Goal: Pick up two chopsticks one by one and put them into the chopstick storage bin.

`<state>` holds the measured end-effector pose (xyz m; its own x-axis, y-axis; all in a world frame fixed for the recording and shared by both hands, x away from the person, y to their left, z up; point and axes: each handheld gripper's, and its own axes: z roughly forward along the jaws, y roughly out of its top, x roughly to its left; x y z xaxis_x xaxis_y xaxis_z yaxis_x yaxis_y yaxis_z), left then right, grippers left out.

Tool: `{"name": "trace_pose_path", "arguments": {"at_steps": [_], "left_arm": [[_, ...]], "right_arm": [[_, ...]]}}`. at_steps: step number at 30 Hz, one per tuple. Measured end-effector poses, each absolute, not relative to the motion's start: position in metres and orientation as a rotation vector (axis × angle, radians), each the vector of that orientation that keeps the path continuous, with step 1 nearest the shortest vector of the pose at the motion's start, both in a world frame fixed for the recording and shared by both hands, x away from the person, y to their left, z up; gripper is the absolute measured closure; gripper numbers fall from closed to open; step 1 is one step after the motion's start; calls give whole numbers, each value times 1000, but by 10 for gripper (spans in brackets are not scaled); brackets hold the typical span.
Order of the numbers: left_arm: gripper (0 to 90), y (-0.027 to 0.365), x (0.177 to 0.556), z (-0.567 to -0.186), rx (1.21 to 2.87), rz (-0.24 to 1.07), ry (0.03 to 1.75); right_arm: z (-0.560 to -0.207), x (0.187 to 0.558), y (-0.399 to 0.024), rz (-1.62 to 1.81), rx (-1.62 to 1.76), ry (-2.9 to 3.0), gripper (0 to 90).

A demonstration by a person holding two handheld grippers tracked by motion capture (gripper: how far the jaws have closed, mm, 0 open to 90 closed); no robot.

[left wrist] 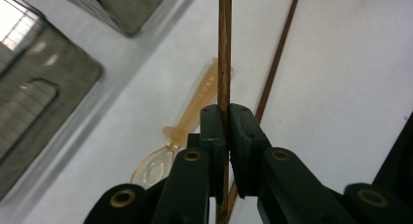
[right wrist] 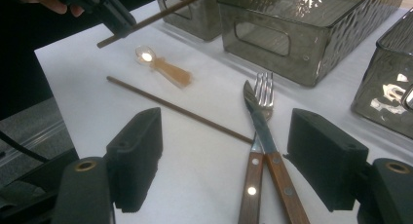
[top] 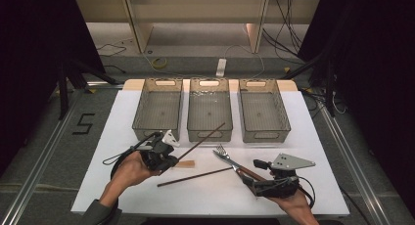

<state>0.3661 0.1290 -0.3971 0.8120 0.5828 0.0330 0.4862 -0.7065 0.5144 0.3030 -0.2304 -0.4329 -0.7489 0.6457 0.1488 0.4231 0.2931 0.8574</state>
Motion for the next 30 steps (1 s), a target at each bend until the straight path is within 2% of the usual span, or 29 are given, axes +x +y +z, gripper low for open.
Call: {"name": "trace_pose_path", "arguments": {"at_steps": [16,30], "left_arm": [[845,157,396,-365,2304,328,923],[845,183,439,-354,2156,447,1093]], "right_arm": [[-432,303,-233,1463,987,2310,294],[-432,303,-233,1473,988,2309,295]]}}
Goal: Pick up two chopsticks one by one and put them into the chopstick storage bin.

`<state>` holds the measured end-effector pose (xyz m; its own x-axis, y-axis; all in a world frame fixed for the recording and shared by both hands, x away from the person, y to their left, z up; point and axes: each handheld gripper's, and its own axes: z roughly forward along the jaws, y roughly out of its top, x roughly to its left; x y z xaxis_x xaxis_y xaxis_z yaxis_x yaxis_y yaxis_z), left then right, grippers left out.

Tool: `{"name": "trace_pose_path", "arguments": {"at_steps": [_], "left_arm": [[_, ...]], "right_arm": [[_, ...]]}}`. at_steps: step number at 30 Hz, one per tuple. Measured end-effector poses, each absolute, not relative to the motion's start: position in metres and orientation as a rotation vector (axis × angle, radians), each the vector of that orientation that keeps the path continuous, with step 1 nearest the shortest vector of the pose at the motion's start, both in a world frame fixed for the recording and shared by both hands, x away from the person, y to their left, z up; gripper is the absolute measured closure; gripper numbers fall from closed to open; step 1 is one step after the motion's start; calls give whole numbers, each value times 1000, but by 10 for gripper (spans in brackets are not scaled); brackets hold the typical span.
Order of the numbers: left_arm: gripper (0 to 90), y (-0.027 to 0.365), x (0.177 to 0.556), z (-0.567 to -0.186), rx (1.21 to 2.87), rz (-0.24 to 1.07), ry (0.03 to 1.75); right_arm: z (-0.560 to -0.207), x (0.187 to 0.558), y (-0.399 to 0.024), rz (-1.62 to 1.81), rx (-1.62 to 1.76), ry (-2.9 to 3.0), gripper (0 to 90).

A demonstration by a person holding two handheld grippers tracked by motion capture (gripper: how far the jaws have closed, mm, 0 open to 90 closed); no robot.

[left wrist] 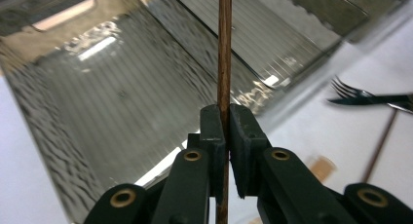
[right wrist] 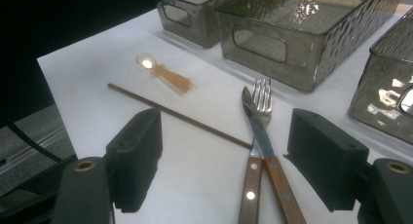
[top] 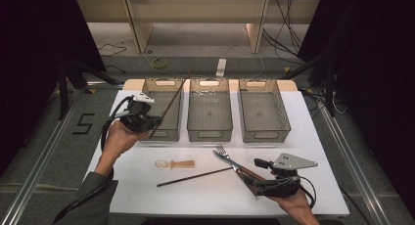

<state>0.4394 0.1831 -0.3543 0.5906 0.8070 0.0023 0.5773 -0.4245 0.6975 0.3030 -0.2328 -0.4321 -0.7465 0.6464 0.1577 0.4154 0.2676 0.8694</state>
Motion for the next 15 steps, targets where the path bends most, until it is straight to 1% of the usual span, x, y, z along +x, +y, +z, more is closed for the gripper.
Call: {"name": "trace_pose_path", "arguments": {"at_steps": [6,8,15], "left_arm": [[845,192,457,-351,2112,478,1146],[846,193,462,-353,2122,500,1165],[845,200,475,-356,2082,497,1215]], "right_arm": [[-432,303,-234,1474,987,2305,295],[-432,303,-234,1475,990,2306,295],[-432,303,-233,1476,987,2310,295]]}}
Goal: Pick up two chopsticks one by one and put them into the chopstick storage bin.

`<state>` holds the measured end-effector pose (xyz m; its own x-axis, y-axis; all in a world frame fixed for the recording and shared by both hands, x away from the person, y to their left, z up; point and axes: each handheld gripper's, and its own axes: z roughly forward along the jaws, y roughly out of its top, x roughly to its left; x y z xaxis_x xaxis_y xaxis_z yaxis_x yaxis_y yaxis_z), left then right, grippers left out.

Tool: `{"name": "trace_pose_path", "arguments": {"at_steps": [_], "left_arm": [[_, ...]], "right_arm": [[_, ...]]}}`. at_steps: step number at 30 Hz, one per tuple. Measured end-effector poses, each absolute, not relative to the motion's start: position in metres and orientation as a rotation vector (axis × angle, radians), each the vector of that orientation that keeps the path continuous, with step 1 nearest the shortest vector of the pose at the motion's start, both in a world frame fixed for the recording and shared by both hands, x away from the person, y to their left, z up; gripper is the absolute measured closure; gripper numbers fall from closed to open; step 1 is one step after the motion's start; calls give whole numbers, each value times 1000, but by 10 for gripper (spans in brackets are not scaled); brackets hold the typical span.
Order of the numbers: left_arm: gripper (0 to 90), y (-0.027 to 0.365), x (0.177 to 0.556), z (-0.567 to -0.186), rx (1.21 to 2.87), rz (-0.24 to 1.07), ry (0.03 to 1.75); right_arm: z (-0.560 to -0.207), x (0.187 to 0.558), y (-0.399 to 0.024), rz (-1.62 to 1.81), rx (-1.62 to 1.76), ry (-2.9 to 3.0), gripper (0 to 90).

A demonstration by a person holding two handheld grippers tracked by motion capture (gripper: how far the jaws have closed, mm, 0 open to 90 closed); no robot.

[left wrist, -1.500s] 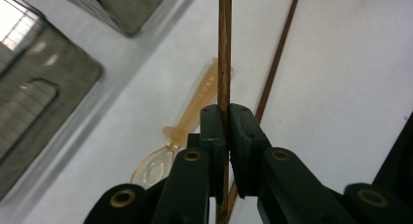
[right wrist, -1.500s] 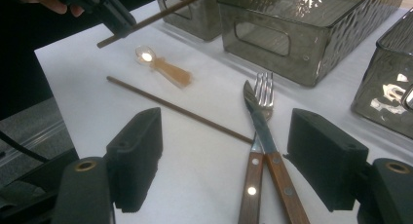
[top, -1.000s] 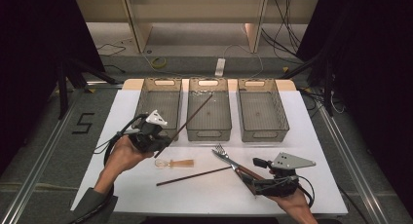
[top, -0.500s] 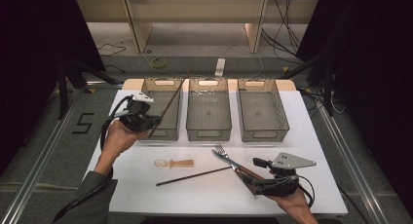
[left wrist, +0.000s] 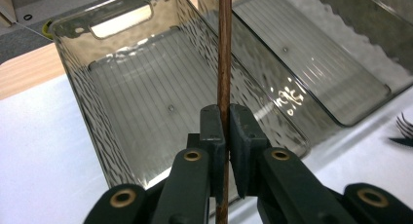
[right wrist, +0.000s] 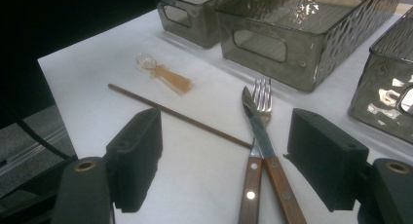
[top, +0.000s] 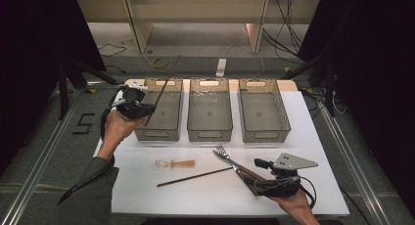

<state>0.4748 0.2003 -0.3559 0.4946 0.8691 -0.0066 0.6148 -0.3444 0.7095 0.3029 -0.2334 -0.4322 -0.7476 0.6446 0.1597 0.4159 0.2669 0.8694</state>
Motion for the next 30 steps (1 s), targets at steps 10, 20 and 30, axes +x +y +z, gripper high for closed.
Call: {"name": "trace_pose_path", "arguments": {"at_steps": [10,20,30], "left_arm": [[845,207,494,-364,2076,520,1293],[845,211,504,-373,2058,489,1356],[844,212,509,-387,2076,461,1406]], "right_arm": [[-432,303,-233,1476,992,2311,295],[-432,303,-233,1478,989,2309,296],[-433,303,-233,1479,989,2310,296]]}}
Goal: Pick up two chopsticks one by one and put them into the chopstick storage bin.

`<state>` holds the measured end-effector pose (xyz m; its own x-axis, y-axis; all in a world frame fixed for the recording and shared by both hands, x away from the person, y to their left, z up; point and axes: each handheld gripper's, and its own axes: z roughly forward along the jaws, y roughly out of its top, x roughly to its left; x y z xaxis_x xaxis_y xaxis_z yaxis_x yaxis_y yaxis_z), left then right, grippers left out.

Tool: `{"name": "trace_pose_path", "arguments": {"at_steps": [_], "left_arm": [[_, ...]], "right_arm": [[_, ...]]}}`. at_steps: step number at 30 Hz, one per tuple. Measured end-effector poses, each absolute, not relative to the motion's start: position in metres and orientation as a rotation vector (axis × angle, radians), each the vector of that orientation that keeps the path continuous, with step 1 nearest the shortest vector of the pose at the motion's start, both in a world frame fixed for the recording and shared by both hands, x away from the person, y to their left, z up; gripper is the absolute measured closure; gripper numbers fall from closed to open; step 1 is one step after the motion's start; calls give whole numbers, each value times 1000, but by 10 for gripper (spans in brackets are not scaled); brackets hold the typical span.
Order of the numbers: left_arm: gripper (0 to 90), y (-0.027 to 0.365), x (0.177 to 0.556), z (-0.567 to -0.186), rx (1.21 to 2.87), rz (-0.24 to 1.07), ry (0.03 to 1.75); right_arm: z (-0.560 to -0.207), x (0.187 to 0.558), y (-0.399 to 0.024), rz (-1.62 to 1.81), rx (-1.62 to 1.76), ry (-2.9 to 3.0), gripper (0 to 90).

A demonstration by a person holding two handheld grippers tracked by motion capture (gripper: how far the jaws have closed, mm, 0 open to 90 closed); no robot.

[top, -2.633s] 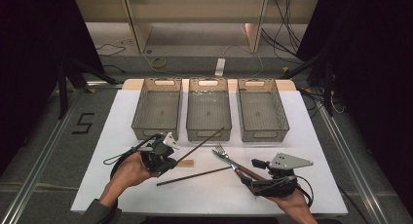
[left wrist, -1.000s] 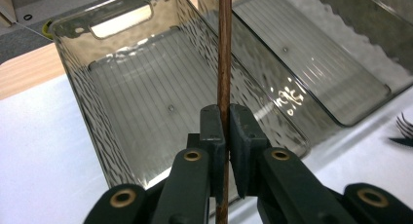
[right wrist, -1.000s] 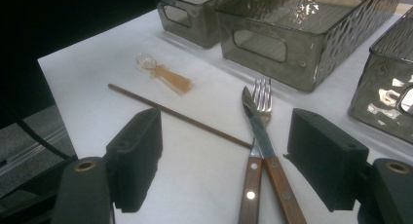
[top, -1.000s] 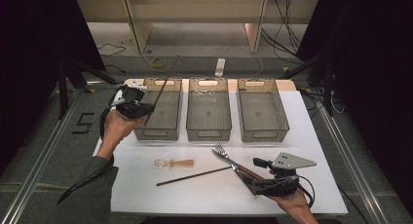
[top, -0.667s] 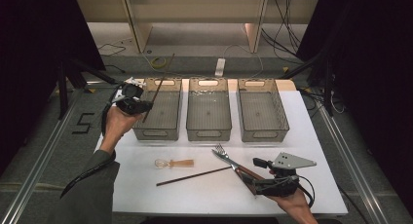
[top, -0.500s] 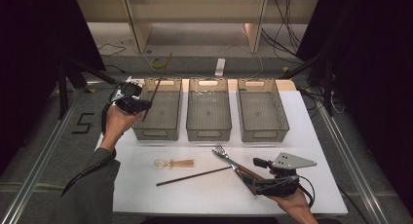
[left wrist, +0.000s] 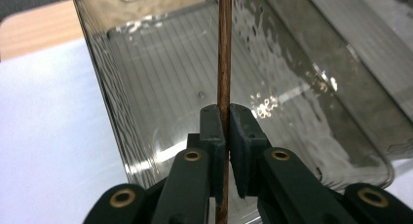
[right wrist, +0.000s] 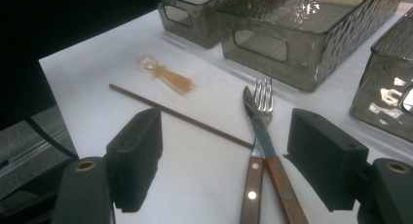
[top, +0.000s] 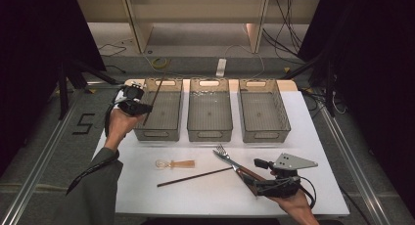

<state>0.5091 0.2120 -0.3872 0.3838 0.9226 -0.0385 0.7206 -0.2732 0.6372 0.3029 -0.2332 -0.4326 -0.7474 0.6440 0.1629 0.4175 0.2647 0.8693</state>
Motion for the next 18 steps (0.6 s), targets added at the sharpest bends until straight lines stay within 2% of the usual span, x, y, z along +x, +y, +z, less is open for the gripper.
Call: {"name": "trace_pose_path", "arguments": {"at_steps": [12,13,15,18], "left_arm": [[832,219,511,-401,2086,434,1491],[816,220,512,-402,2069,444,1510],[697,222,513,-401,2042,415,1526],[576,222,511,-400,2047,351,1510]], "right_arm": [[-433,303,-233,1481,1000,2312,296],[-433,303,-233,1479,1000,2312,296],[-433,303,-233,1476,1001,2314,296],[-433,304,-233,1480,1001,2310,296]]}}
